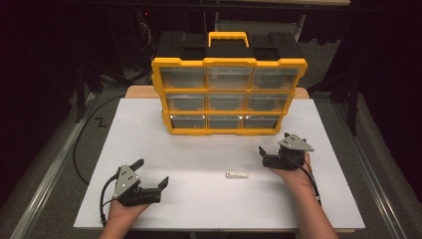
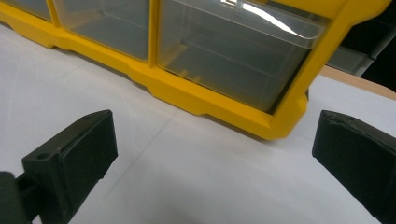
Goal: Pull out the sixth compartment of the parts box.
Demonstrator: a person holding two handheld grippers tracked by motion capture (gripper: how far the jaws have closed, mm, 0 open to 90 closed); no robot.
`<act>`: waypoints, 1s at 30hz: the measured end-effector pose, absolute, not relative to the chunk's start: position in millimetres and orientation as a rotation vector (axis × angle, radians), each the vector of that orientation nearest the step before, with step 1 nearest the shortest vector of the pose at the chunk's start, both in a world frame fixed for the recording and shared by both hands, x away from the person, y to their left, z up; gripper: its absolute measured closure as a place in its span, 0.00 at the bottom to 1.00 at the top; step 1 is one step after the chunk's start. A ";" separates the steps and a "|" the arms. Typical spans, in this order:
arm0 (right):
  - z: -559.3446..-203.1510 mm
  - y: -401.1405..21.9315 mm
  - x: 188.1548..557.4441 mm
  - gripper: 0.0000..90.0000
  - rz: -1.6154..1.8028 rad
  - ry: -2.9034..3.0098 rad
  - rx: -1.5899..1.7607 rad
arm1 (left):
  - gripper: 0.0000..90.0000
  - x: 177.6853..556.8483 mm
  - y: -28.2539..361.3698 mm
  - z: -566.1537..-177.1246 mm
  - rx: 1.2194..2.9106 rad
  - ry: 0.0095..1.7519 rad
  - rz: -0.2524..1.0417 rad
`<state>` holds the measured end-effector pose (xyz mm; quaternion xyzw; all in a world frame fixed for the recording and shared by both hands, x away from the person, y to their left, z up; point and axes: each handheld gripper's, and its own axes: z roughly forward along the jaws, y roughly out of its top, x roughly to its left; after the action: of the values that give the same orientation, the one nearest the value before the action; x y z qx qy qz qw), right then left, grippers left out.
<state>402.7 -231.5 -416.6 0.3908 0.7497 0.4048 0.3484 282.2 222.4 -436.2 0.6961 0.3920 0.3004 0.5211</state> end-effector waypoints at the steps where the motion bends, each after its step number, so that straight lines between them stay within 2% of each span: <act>1: -416.7 -232.1 401.7 0.01 1.044 1.946 1.011 | 0.00 282.3 222.2 -436.1 1.667 0.941 0.722; 18: -422.1 -259.8 385.4 0.01 0.894 1.959 0.988 | 0.00 280.2 222.1 -434.6 1.655 0.937 0.721; 30: -426.0 -255.4 386.0 0.01 0.852 1.987 0.947 | 0.00 280.3 223.0 -433.5 1.635 0.940 0.678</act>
<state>386.0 -255.4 -426.0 0.3709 0.7784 0.3337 0.3810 280.3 223.0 -433.5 0.6876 0.3950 0.2851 0.5385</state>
